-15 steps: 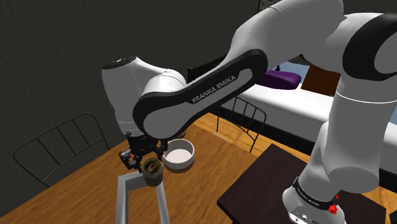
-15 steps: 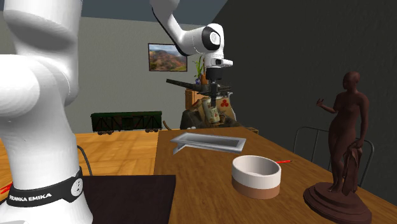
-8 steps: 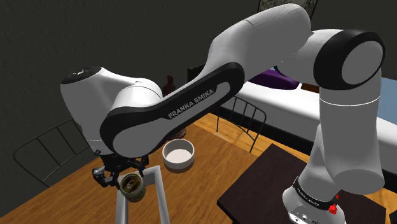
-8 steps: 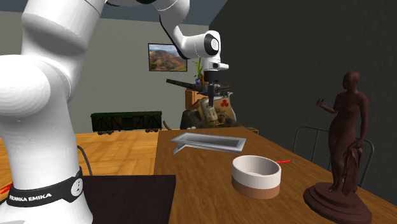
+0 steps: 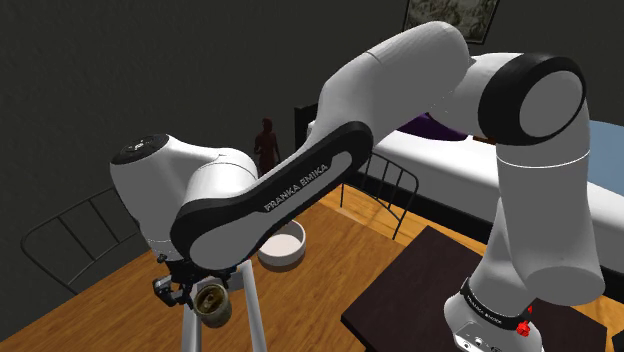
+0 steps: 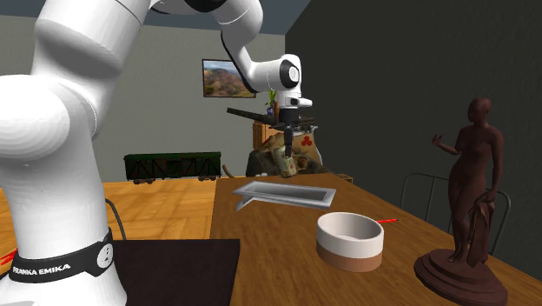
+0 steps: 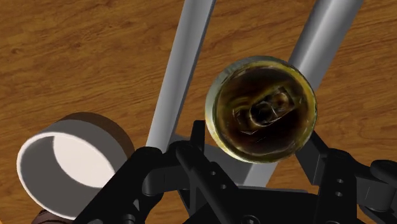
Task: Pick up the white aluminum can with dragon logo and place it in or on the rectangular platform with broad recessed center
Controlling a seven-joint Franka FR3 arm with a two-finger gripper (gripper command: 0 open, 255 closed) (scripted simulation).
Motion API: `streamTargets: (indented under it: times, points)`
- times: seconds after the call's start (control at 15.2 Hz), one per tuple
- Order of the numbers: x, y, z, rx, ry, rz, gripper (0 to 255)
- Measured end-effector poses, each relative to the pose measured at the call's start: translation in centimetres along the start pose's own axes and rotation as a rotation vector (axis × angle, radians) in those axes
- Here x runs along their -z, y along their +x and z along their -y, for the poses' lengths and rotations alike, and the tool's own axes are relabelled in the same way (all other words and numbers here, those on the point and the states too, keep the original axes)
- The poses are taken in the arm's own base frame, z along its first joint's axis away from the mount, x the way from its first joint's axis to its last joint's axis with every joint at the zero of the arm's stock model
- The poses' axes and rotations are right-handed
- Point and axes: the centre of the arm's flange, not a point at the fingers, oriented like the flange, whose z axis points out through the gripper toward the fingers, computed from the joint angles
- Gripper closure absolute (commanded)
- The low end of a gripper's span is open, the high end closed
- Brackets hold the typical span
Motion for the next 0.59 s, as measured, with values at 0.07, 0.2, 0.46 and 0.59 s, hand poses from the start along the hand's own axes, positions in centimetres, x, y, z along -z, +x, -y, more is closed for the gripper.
streamTargets:
  times: [0.07, 0.2, 0.46, 0.59]
  points:
    - [-0.5, 0.0, 0.0, 0.000, 0.000, 0.000, 255]
    - [-1.5, -0.2, 0.1, 0.000, 0.000, 0.000, 255]
    - [-3.7, -0.1, 0.2, 0.000, 0.000, 0.000, 255]
    - [-4.6, -0.1, 0.2, 0.000, 0.000, 0.000, 255]
